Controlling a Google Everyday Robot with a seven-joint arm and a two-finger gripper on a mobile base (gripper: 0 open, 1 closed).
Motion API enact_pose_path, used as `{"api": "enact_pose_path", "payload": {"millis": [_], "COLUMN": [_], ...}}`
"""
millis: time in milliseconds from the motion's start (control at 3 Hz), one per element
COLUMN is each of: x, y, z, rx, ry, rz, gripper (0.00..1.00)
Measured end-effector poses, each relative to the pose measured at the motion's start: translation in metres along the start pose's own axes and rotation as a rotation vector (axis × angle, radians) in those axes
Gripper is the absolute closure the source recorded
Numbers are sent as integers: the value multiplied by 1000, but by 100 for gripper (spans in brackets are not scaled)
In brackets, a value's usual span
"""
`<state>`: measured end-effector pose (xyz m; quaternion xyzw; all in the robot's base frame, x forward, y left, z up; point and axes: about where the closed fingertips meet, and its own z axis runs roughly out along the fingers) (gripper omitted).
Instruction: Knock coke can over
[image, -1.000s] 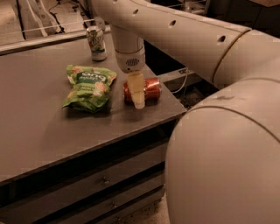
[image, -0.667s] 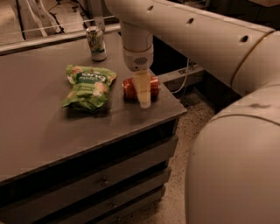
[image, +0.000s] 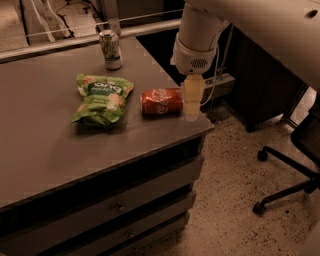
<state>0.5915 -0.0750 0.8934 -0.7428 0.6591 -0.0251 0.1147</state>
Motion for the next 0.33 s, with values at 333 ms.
{"api": "enact_pose_path", "payload": {"millis": [333], "x": [0], "y": [0], "z": [0], "rx": [0], "ry": [0], "rz": [0], "gripper": [0]}}
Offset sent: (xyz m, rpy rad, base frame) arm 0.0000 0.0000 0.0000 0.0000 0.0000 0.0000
